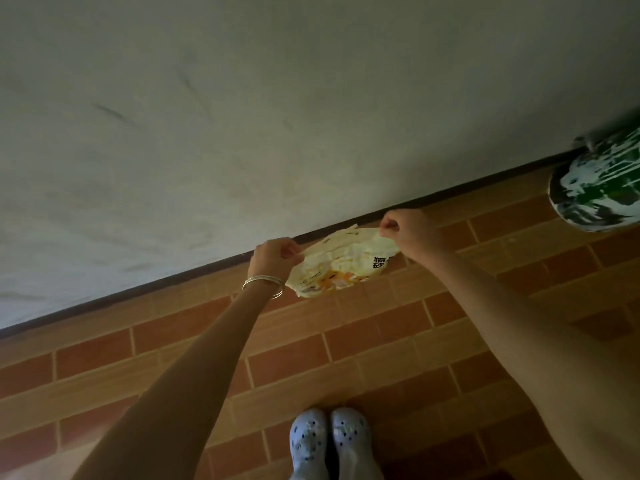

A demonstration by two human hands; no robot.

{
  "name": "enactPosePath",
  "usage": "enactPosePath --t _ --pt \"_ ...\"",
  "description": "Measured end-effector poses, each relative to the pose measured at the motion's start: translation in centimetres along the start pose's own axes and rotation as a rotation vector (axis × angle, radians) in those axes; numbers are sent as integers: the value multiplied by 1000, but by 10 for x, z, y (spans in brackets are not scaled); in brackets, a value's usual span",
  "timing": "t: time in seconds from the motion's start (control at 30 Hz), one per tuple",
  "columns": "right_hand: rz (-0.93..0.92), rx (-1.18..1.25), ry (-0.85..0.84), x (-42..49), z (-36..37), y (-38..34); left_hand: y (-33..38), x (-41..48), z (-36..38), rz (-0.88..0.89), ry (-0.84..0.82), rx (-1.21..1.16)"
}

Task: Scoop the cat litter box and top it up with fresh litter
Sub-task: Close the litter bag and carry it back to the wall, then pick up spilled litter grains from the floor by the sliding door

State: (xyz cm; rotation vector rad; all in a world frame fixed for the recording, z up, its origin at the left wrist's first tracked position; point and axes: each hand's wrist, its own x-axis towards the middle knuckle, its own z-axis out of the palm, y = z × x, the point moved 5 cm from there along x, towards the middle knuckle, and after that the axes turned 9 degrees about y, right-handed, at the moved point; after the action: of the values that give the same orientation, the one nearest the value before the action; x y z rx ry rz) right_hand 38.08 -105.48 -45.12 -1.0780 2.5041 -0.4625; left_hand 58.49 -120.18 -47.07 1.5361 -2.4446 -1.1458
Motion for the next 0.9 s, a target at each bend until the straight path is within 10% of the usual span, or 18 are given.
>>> enactPosePath --t 0.47,0.9 --pt "35 60 208 56 17 4 -12 58 11 153 207 199" --pt "-333 -96 239 -56 -169 -110 136 -68 -156 463 364 334"
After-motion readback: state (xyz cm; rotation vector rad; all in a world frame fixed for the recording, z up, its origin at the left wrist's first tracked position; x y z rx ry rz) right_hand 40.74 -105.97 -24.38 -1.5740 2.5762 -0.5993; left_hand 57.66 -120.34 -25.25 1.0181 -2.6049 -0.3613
